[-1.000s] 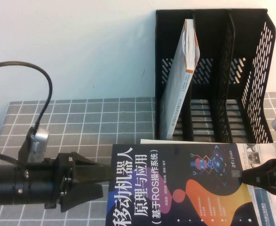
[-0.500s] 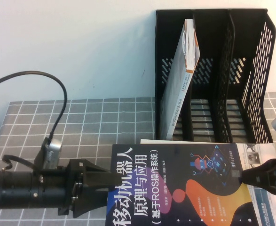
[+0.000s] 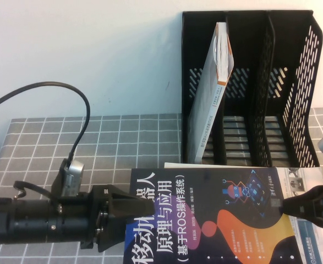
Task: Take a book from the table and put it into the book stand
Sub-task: Push book with right arm, then pick up the book with your left arm
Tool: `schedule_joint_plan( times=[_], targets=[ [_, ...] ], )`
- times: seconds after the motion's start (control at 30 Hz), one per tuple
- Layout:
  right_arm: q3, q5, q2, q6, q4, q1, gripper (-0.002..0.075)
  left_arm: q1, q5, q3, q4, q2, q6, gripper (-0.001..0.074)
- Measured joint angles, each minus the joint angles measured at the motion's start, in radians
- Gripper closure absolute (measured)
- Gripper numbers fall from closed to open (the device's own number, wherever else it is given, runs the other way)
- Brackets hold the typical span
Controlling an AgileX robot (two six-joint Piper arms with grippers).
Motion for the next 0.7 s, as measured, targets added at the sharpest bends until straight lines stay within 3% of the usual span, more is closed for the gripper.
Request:
schedule_joint_plan(
  times=[0.27,0.43,0.57,0.7],
  targets=[
    [0.000,0.000,0.000,0.000,0.000,0.000,0.0729,-0.025,0.000,0.000,-0.006,0.000,0.011,0.0239],
    [0.000,0.000,0.000,-0.007,0.000,0.000,0.0729,-0.025,-0.010,0.000,-0.004,0.000,0.030,0.0405],
    [0.000,0.002,0.000,-0.017,0.002,0.000,0.0729,-0.023,-0.021,0.000,-0.002,0.002,0.058,0.0608],
    [0.000,0.006,0.000,-0.049,0.002,0.000,0.0729,-0.017,-0.014,-0.009,0.003,0.002,0.081,0.0624]
  ],
)
